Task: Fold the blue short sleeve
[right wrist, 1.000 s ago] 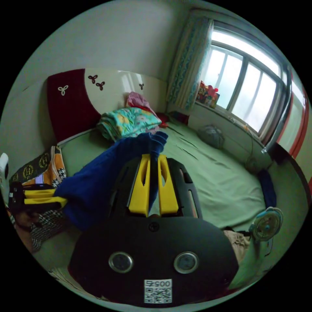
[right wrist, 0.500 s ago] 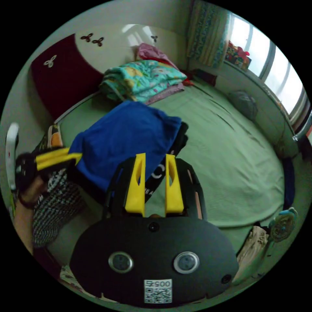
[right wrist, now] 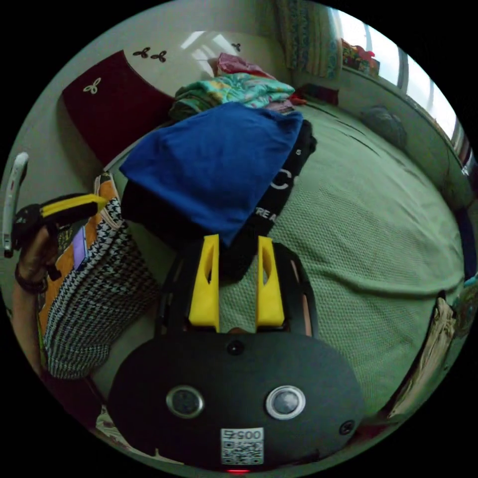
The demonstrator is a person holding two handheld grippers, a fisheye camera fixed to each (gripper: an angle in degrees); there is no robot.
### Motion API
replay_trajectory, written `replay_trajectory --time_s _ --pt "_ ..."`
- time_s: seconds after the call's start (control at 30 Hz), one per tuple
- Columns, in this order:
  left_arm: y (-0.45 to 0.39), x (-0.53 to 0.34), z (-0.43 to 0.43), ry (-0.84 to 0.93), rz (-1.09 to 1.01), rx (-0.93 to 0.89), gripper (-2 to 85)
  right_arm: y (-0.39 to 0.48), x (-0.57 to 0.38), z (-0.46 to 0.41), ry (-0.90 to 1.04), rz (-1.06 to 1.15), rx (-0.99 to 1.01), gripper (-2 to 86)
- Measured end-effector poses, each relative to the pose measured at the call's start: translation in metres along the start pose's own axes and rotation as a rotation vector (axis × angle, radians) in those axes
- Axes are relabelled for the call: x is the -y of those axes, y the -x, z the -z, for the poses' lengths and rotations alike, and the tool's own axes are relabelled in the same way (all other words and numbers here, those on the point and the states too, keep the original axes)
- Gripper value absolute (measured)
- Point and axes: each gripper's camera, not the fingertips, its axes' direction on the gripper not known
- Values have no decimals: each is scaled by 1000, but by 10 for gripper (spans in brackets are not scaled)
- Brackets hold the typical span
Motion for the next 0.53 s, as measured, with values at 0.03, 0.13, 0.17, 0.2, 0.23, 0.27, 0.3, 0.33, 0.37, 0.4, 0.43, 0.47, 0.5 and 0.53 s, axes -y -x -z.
replay_trajectory --time_s 0.03,0.13,0.17,0.2,0.23,0.27,0.3,0.33,0.37,0.4,0.43,0.47,0.5,0.53 --pt "-19 2 6 -39 -26 -16 4 -19 -11 7 -28 -45 -27 106" --pt "-85 19 16 -125 -102 -80 0 -73 -40 17 -82 -222 -139 102" --pt "-101 24 17 -140 -123 -106 0 -95 -53 19 -87 -303 -162 96" --pt "-134 36 18 -165 -166 -165 -1 -106 -60 19 -85 -340 -165 96" --pt "-169 48 17 -181 -211 -218 -1 -124 -74 20 -80 -390 -167 95" --pt "-187 55 16 -187 -231 -239 -1 -137 -87 21 -74 -405 -187 95" --pt "-223 69 14 -194 -269 -273 -1 -143 -94 21 -75 -406 -208 95" --pt "-258 83 11 -199 -301 -307 -1 -155 -106 22 -74 -408 -246 94" --pt "-275 89 9 -201 -317 -324 -1 -170 -114 26 -62 -426 -256 95" --pt "-308 102 5 -205 -344 -357 -1 -178 -118 29 -66 -444 -262 96" --pt "-339 114 1 -199 -369 -400 -1 -192 -125 36 -93 -475 -282 97" --pt "-354 120 -1 -193 -388 -426 -1 -204 -135 42 -121 -503 -312 96" --pt "-382 129 -3 -191 -432 -469 -1 -209 -139 43 -131 -514 -331 97" --pt "-406 137 -4 -201 -454 -481 -1 -220 -147 43 -126 -521 -365 98"
